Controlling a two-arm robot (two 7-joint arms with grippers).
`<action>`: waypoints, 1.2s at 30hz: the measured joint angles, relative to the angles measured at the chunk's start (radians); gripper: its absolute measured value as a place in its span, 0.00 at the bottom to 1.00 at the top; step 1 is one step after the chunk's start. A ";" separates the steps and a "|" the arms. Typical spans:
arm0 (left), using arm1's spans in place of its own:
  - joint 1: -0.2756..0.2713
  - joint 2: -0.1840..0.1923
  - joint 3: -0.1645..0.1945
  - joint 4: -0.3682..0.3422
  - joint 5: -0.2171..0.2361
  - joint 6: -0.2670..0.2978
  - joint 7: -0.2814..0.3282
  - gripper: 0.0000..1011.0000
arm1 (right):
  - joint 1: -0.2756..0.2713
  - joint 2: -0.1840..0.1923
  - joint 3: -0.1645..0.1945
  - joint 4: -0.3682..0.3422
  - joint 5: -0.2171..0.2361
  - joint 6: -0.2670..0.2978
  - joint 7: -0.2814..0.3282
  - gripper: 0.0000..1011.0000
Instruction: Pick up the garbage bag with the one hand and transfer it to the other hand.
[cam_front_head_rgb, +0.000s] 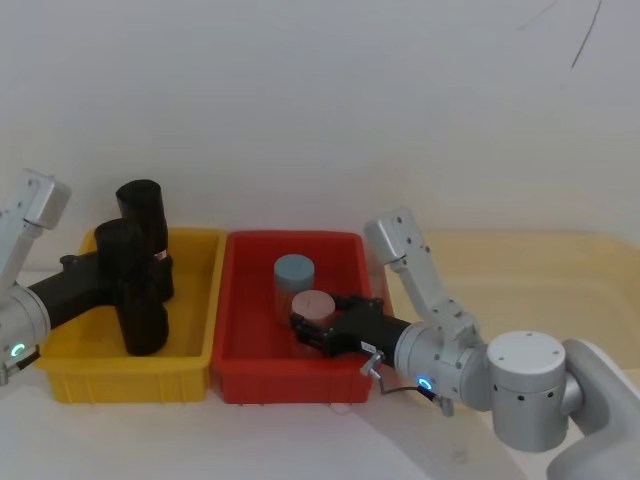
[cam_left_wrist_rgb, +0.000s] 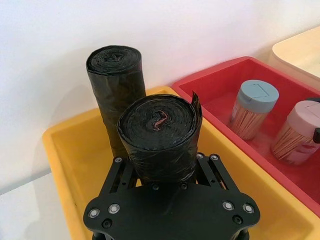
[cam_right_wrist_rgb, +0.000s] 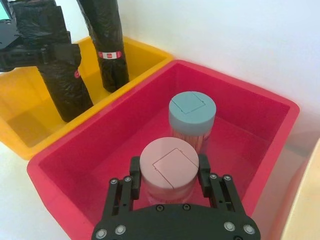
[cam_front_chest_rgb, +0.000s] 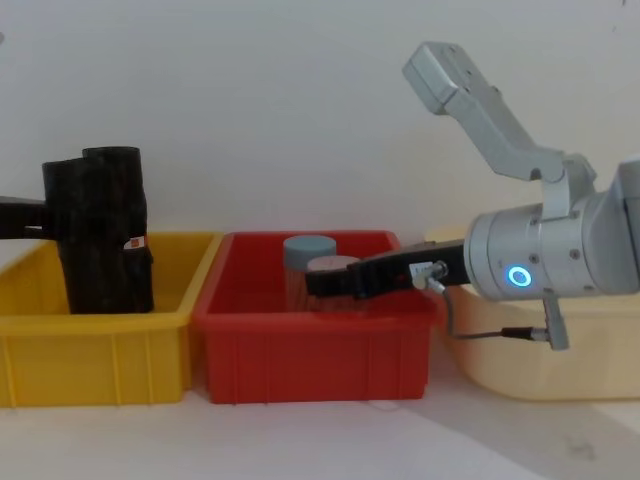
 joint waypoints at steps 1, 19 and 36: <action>0.000 0.000 0.000 0.000 0.000 0.000 0.000 0.43 | -0.001 0.001 0.000 -0.003 0.000 0.000 0.000 0.64; -0.061 -0.004 -0.003 -0.062 -0.021 -0.022 -0.018 0.43 | -0.033 0.061 0.042 -0.197 -0.018 -0.014 -0.029 0.64; -0.250 -0.091 0.041 -0.030 -0.075 -0.087 -0.127 0.43 | -0.093 0.150 0.164 -0.426 -0.064 0.021 -0.127 0.64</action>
